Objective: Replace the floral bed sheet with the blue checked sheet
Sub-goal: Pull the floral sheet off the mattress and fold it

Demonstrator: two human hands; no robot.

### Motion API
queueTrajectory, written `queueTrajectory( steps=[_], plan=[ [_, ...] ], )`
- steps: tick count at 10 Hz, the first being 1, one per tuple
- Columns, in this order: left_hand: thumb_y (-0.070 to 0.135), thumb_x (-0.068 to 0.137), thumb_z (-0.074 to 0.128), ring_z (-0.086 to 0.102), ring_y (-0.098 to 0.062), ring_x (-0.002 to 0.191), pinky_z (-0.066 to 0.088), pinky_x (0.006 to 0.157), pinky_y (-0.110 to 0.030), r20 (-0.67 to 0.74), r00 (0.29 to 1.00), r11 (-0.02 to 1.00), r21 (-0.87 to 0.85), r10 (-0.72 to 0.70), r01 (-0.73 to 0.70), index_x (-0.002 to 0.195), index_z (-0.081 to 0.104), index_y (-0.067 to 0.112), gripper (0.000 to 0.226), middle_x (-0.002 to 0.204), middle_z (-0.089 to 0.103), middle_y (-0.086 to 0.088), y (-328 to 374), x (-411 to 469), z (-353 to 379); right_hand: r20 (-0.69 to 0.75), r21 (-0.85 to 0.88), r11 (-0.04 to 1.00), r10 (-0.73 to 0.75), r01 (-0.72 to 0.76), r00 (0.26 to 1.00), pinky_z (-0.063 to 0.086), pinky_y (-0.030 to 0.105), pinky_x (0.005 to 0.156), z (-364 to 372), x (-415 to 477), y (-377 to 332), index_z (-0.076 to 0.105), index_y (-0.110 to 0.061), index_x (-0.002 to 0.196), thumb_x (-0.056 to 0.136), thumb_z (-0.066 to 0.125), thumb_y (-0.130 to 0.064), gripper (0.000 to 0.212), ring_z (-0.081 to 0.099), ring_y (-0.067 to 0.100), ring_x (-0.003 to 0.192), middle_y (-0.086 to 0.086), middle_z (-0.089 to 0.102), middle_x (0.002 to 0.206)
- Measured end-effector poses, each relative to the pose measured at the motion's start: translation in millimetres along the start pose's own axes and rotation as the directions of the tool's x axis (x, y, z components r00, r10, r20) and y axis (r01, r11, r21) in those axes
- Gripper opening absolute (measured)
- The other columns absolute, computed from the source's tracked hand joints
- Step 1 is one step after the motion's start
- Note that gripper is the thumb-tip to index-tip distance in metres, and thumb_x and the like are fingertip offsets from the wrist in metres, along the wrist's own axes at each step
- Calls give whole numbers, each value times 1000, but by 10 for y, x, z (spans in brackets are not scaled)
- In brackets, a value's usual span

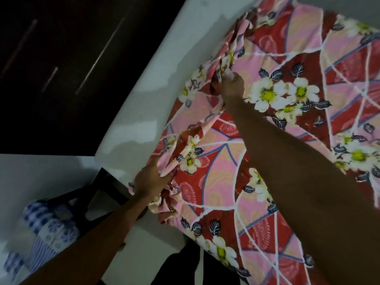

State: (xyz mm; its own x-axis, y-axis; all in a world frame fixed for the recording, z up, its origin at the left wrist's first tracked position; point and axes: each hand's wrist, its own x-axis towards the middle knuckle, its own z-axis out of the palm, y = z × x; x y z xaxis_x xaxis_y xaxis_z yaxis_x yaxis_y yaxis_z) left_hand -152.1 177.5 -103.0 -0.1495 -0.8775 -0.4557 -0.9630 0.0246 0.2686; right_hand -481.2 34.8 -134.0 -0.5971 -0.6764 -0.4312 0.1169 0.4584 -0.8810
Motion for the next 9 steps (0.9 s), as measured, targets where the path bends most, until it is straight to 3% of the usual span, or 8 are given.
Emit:
queueTrajectory(
  steps=[2, 3, 4, 5, 6, 7, 8, 9],
  plan=[
    [22, 96, 57, 64, -32, 86, 44, 67, -30, 41, 979, 979, -21, -200, 201, 128, 59, 13, 33, 109, 61, -12, -88, 41, -30, -20, 7, 1000, 16, -16, 1000, 38, 22, 74, -312, -257, 129, 66, -2, 114, 102, 53, -32, 35, 59, 23, 95, 11, 68, 103],
    [16, 98, 54, 63, -24, 73, 43, 57, -25, 176, 976, 981, -118, -130, 152, 132, 57, 9, 34, 99, 69, -10, 117, -93, 55, -29, 303, 947, 122, -108, 992, 47, 32, 71, -536, -307, 164, 59, -16, 88, 103, 53, -20, 17, 59, 20, 79, 0, 60, 83],
    [25, 101, 53, 55, -14, 57, 38, 51, -22, 275, 959, 992, -87, -68, 95, 101, 63, 4, 23, 75, 65, -5, 412, -347, 209, -41, 503, 849, 209, -160, 977, 47, 27, 52, -810, -325, 124, 59, -11, 92, 98, 56, -28, 18, 58, 18, 64, 4, 60, 79],
    [25, 103, 48, 37, -7, 45, 28, 45, -21, 387, 921, 996, -52, -42, 67, 74, 47, 12, 32, 59, 40, 4, 792, -671, 368, -57, 582, 799, 225, -150, 973, 50, 27, 52, -1178, -345, 95, 63, -5, 101, 100, 56, -31, 27, 66, 25, 69, 8, 66, 82],
    [30, 104, 44, 37, -9, 44, 27, 45, -23, 504, 862, 999, -20, 47, -42, 73, 46, 16, 34, 58, 39, 2, 1224, -1083, 502, -92, 647, 762, 131, -41, 987, 53, 26, 56, -1611, -430, 128, 64, -2, 103, 104, 49, -25, 27, 70, 17, 67, 7, 68, 81],
    [36, 103, 42, 58, -25, 61, 32, 53, -26, 566, 817, 993, -23, 106, -112, 86, 56, 6, 37, 74, 57, -13, 1541, -1559, 806, -154, 680, 733, 119, 18, 981, 56, 28, 54, -2180, -601, 208, 64, -6, 92, 105, 44, -24, 30, 70, 17, 60, 6, 70, 73],
    [37, 101, 43, 66, -34, 91, 39, 64, -27, 619, 771, 987, -50, 150, -152, 111, 59, 5, 38, 102, 66, -20, 1807, -2007, 1244, -257, 559, 827, 107, 57, 961, 61, 43, 79, -2895, -701, 406, 69, -9, 96, 94, 53, -32, 28, 72, 31, 91, 14, 71, 96],
    [40, 98, 46, 67, -31, 93, 49, 70, -33, 659, 724, 975, -72, 203, -208, 117, 58, 6, 40, 110, 67, -16, 2132, -2544, 1636, -314, 467, 882, 104, 58, 944, 59, 43, 86, -3672, -993, 608, 69, -12, 100, 99, 51, -26, 22, 70, 31, 98, 12, 71, 103]
  ],
)
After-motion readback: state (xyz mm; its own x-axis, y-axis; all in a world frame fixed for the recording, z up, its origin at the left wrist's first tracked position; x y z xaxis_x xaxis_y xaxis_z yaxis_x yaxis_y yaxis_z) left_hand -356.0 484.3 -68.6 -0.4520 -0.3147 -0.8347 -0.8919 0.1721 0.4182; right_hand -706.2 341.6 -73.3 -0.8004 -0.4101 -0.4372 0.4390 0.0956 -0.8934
